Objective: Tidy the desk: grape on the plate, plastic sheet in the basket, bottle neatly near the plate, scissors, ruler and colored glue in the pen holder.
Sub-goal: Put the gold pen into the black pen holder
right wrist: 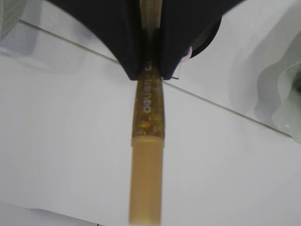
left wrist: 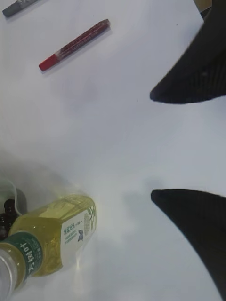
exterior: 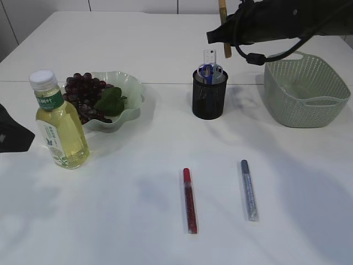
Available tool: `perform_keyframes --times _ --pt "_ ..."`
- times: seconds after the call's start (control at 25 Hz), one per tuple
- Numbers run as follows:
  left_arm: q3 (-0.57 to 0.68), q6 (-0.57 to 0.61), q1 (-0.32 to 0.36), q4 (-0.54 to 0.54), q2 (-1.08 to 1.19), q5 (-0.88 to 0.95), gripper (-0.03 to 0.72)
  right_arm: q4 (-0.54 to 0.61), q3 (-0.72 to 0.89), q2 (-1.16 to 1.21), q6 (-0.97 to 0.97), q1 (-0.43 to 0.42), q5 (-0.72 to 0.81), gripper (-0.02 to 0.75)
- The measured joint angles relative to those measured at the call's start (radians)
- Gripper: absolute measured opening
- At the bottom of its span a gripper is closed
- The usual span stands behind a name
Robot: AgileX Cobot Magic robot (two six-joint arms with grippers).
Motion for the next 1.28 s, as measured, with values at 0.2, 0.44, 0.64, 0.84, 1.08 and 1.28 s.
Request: perform_keyframes --times 0.2,0.44,0.64,0.84,1.08,1.28 --pt "0.000 0.000 0.000 0.000 0.000 0.000 0.425 0.062 -0.082 0.090 0.000 0.000 0.000 0.083" --pt "0.000 0.000 0.000 0.000 0.000 0.000 0.425 0.095 -0.112 0.147 0.000 0.000 -0.008 0.083" --pt "0.000 0.000 0.000 0.000 0.000 0.000 0.425 0.101 -0.112 0.160 0.000 0.000 -0.011 0.083" --pt "0.000 0.000 0.000 0.000 0.000 0.000 0.425 0.130 -0.118 0.166 0.000 0.002 -0.013 0.083" --pt "0.000 0.000 0.000 0.000 0.000 0.002 0.425 0.145 -0.119 0.200 0.000 0.031 -0.018 0.084" --pt "0.000 0.000 0.000 0.000 0.000 0.045 0.425 0.145 -0.119 0.204 0.000 0.045 -0.018 0.106"
